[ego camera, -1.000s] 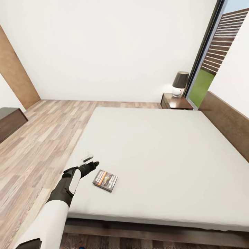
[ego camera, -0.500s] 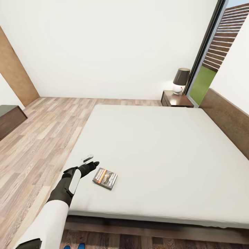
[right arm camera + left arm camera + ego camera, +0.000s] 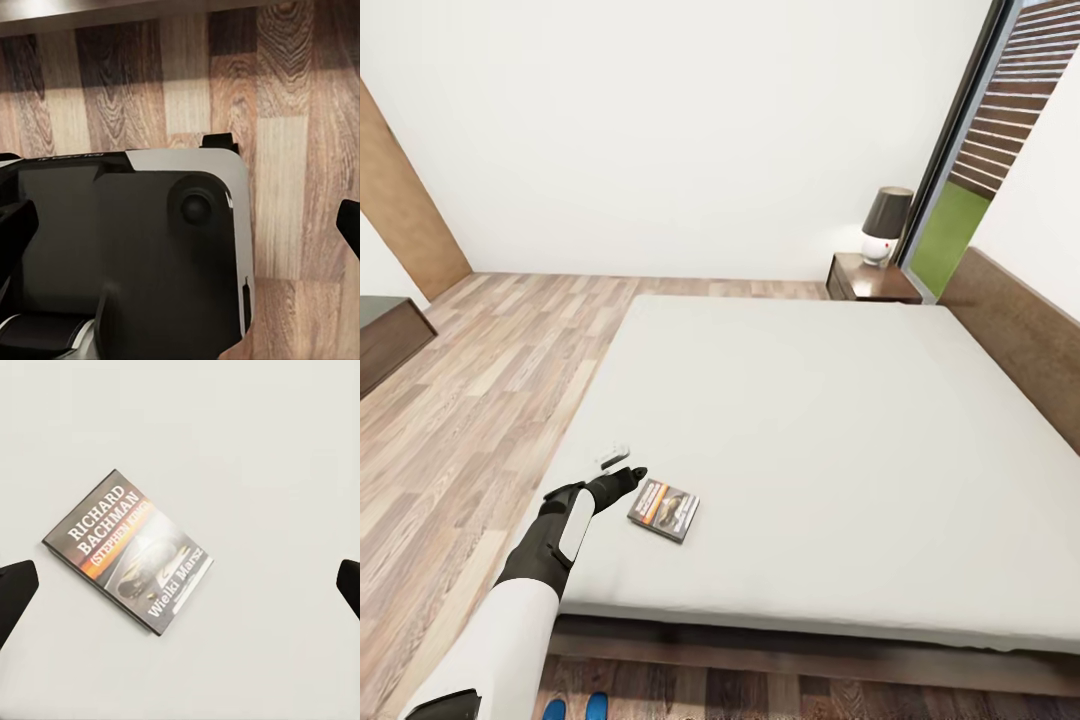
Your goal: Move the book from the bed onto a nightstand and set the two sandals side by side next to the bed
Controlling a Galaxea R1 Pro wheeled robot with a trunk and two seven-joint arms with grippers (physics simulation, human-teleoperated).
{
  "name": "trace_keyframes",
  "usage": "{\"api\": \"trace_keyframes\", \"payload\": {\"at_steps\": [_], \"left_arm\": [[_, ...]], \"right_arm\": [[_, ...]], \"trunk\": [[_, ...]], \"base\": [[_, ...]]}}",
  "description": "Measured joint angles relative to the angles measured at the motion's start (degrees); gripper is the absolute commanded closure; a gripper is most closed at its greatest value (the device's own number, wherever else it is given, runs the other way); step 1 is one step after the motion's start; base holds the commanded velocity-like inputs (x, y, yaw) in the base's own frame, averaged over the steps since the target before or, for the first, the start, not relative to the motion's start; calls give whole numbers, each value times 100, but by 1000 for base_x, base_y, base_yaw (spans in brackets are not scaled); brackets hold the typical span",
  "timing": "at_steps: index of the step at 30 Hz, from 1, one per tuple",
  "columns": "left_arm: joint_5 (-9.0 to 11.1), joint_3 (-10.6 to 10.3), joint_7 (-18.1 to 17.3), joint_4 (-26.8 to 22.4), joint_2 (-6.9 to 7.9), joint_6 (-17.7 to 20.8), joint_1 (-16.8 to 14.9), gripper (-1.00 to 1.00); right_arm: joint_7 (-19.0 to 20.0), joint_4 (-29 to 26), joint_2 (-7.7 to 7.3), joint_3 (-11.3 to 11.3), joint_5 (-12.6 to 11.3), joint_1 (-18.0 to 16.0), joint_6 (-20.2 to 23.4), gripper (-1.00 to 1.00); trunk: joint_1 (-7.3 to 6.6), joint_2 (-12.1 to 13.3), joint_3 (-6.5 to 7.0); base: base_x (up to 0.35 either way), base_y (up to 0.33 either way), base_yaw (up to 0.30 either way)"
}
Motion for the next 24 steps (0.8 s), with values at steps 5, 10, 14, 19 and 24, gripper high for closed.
{"api": "trace_keyframes", "payload": {"at_steps": [5,10,14,19,24], "left_arm": [[-4,0,0,0,0,0,0,-100],[-1,0,1,0,0,-1,0,-100],[-3,0,2,0,0,0,0,-100],[-5,0,0,0,0,0,0,-100],[-3,0,0,0,0,0,0,-100]], "right_arm": [[0,0,-6,-1,0,0,-11,-100],[4,0,-2,0,0,0,-13,-100],[8,0,-2,0,0,0,-13,-100],[9,0,-2,0,0,0,-14,-100],[9,0,-2,0,0,0,-14,-100]], "trunk": [[0,0,-39],[0,0,-78],[0,0,-109],[0,0,-147],[0,0,-187]], "base": [[0,0,0],[0,0,0],[0,0,0],[0,0,0],[0,0,0]]}}
